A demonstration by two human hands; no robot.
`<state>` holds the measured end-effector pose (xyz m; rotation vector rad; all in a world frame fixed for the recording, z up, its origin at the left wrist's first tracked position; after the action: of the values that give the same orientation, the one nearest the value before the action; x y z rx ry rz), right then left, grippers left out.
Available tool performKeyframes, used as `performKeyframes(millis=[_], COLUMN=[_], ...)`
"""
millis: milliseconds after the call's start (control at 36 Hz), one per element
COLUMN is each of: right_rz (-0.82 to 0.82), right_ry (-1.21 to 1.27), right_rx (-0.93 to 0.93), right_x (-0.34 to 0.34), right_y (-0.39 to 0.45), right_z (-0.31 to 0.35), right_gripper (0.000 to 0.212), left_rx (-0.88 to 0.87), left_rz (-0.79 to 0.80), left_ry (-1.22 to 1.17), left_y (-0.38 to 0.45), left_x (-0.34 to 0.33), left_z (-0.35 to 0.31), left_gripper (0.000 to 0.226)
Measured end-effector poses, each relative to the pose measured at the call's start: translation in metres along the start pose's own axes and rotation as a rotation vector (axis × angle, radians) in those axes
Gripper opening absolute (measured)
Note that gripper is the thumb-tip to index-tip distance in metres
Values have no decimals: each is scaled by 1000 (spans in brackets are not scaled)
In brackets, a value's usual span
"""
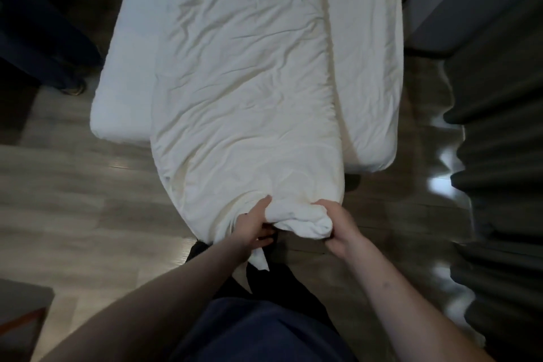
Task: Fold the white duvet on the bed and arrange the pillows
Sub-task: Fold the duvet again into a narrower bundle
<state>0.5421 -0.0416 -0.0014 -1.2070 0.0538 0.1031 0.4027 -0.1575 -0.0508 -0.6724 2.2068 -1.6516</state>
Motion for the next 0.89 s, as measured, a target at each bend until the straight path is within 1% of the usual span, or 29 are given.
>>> performKeyframes(millis=[56,83,111,139,167,194,222,250,278,306,333,361,417,444,500,583,667,722,806,833,889], right_rz=[112,180,247,313,346,356,339,320,324,332,337,326,317,307,284,253,260,268,291,288,279], right_ry=[101,144,187,228,254,277,324,386,429,456,475,491,525,542,558,608,641,666,716,731,777], right_rx=[-61,-88,-101,-112,-113,-115,-105,-90,-93,-93,-96,-94,-67,-56,-31,-3,21,33,62,63,60], right_x=[-17,-26,-36,-47,-54,-60,-66,-70,-75,-82,-88,-92,-100,-102,-103,-103,-107,-111,-118,-120,-124], right_y=[-8,-12,-18,-26,-31,-33,-36,-38,-38,-42,-48,-51,-54,-55,-57,-63,-67,-67,-72,-74,-80], right_z=[2,4,7,9,11,12,13,14,15,17,18,20,25,28,34,44,52,53,51,51,50], right_gripper=[33,30,25,17,22,21,17,27,38,45,46,43,38,40,40,27,27,30,44,45,36], left_rx=[-34,-96,-176,-275,-404,-548,-678,-743,-759,-731,-696,-666,-628,-605,-564,-617,-649,-658,-653,-633,-586], left_rz=[49,-12,-149,-314,-459,-593,-668,-694,-696,-682,-687,-706,-802,-868,-962,-1017,-1005,-979,-987,-1001,-1033], left_ry=[50,116,240,414,559,674,751,816,855,844,788,698,532,477,440,558,667,729,769,762,737], left_y=[-7,-10,-14,-20,-31,-43,-52,-55,-54,-48,-44,-39,-32,-29,-22,-10,-2,2,4,6,8], left_x=[16,29,45,59,68,69,64,56,46,38,32,28,27,30,40,54,69,76,86,90,97], left_z=[8,10,11,12,10,4,-2,-8,-14,-19,-26,-32,-43,-48,-55,-64,-70,-71,-63,-57,-46], left_gripper=[58,60,58,53,53,66,88,110,125,133,135,131,109,96,79,67,64,69,77,78,78])
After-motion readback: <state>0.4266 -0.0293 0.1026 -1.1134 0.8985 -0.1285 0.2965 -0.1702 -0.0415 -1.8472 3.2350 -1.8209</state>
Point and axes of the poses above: each hand's wrist, its own y-axis towards the middle knuckle, its own x-axis out of the back of the hand, z = x × y, the point moved 6 cm from there along y, towards the middle knuckle, and after that the axes turned 13 degrees about y, right-handed, at the moved point
